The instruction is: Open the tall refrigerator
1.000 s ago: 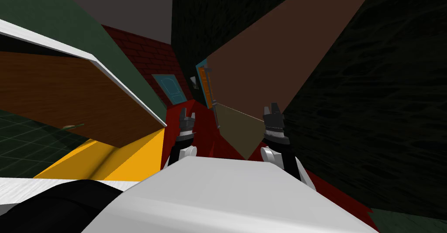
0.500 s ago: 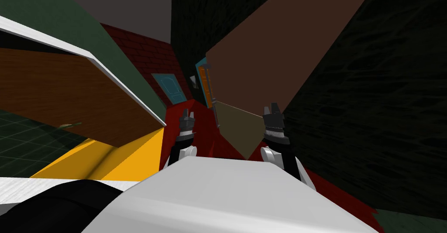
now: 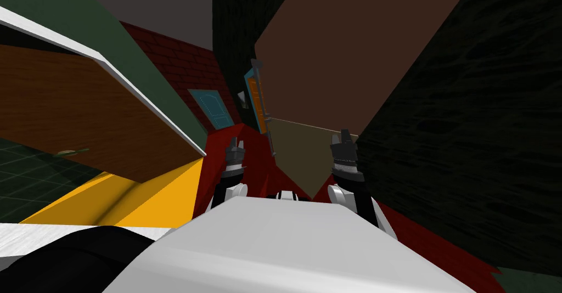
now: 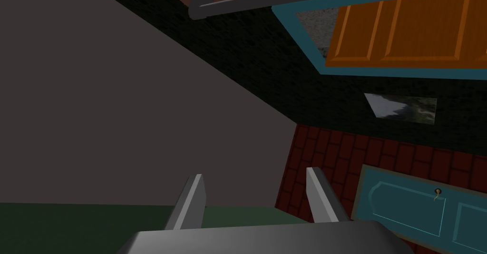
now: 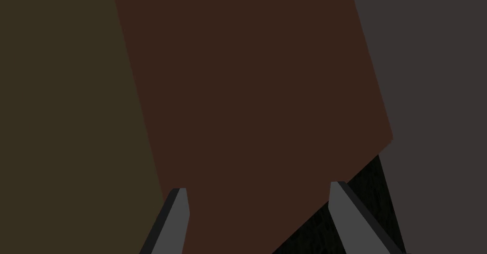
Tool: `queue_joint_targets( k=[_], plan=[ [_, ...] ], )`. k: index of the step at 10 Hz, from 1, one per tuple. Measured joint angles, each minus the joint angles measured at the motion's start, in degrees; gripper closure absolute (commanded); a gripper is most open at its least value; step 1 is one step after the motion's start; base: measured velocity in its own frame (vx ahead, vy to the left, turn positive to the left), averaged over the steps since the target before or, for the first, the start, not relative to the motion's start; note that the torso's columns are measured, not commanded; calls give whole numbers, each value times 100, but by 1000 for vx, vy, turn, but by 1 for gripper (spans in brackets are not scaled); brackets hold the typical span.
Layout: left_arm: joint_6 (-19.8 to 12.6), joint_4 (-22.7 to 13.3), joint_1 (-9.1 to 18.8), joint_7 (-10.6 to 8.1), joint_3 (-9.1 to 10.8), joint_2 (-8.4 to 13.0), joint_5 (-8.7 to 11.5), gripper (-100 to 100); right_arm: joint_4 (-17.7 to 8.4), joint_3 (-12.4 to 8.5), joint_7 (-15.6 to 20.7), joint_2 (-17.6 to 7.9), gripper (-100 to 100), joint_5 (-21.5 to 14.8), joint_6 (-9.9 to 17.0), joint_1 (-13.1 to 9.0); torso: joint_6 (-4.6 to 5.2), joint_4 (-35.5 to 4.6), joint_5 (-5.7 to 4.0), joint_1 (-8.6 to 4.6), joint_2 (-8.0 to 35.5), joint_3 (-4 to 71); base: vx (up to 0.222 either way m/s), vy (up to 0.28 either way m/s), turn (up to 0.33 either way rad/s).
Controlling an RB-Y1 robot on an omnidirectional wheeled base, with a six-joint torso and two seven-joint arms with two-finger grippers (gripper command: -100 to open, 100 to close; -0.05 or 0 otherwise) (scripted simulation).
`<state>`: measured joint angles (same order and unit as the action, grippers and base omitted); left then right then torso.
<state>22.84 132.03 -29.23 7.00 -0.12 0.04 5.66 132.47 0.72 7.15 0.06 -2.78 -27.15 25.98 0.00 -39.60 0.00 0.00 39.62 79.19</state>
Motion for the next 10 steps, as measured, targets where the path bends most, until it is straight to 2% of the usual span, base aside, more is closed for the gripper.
queue_joint_targets(
  k=[1, 4, 8, 10],
  plan=[
    [-1, -2, -1, 0, 0, 0, 0, 0, -35, -2, 19, -107, -100, -24, -7, -35, 0, -189, 1, 5, 191, 396, 19, 37, -4],
    [-1, -3, -1, 0, -1, -1, 0, 0, -214, 12, 167, -519, -100, -187, -88, -209, 0, -266, 3, 10, 262, 539, 21, 63, -7],
    [-1, -3, -1, 0, -1, -1, 0, 0, -599, 43, 536, -1048, -100, -589, -240, -658, 0, -268, 2, 8, 266, 539, 48, 108, -11],
    [-1, -3, -1, 0, -1, -1, 0, 0, -878, 32, 767, -1334, -100, -838, -379, -963, 0, -269, 0, -1, 267, 538, 52, 115, -13]
  ],
)
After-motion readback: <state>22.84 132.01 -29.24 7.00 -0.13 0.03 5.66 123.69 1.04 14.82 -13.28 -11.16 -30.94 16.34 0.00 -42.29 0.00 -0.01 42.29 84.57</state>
